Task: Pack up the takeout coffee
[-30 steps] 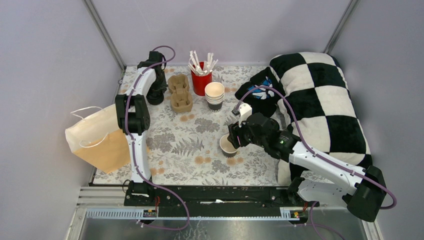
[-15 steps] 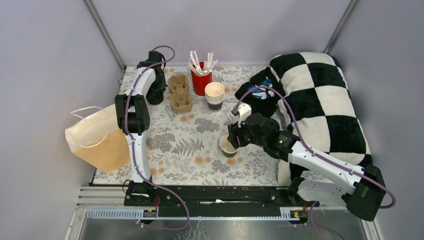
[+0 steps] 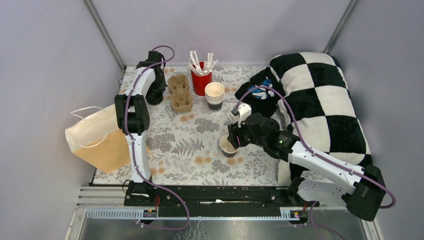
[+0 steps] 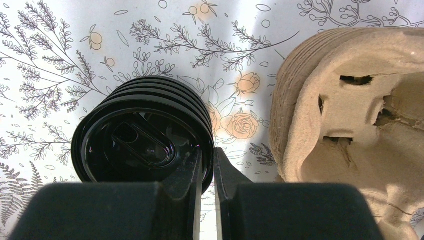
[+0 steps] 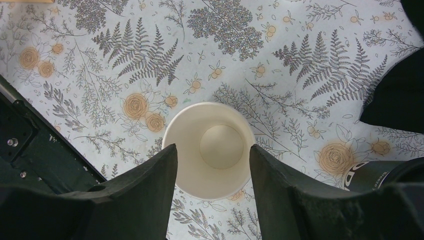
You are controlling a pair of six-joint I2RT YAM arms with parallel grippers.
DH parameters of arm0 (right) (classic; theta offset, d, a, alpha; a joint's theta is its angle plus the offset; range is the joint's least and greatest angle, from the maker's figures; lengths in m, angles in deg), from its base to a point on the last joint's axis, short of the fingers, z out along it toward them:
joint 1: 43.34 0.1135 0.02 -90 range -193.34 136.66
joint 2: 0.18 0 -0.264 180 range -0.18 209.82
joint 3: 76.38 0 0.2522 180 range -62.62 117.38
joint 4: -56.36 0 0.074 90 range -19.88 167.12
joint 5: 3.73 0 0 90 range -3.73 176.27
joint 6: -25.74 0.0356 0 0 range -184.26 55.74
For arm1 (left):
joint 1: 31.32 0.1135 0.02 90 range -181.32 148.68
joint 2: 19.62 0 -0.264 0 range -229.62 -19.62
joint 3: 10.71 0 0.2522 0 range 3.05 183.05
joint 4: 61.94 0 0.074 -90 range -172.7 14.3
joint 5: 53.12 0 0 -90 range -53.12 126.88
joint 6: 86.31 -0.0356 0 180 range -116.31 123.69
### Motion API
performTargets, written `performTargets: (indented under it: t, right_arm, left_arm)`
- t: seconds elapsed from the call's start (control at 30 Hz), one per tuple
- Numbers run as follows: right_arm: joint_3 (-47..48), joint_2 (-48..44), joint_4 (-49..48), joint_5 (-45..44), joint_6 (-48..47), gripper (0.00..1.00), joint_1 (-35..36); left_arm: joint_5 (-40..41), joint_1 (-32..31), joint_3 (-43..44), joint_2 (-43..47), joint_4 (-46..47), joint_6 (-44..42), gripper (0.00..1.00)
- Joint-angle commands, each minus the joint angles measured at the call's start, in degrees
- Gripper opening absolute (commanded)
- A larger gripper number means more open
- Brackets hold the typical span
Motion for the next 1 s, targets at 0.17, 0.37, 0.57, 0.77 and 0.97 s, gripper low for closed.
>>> performTargets:
  t: [0.17, 0.37, 0.57, 0.77, 0.97]
  right_arm:
    - [2.2, -0.3, -0.8, -0.1, 0.4, 0.61, 0.4]
    - [2.0, -0.5, -0.7, -0.1, 0.5, 0.61, 0.5]
    - [1.8, -0.8, -0.5, -0.1, 0.4, 0.61, 0.4]
    - [2.1, -0.2, -0.6, 0.5, 0.2, 0.61, 0.4]
    - [2.0, -0.2, -0.5, 0.6, 0.0, 0.61, 0.4]
  left_arm:
    - [0.0, 0.5, 0.8, 5.9, 0.7, 0.9, 0.0]
    - [-0.1, 0.9, 0.1, 4.7, 0.7, 0.7, 0.05]
    - [-0.5, 1.6, 0.5, 4.4, 0.6, 0.6, 0.15]
    - [-1.8, 1.6, 0.2, 4.0, 0.5, 0.9, 0.25]
    - [-1.7, 1.6, 0.0, 4.3, 0.6, 1.2, 0.2]
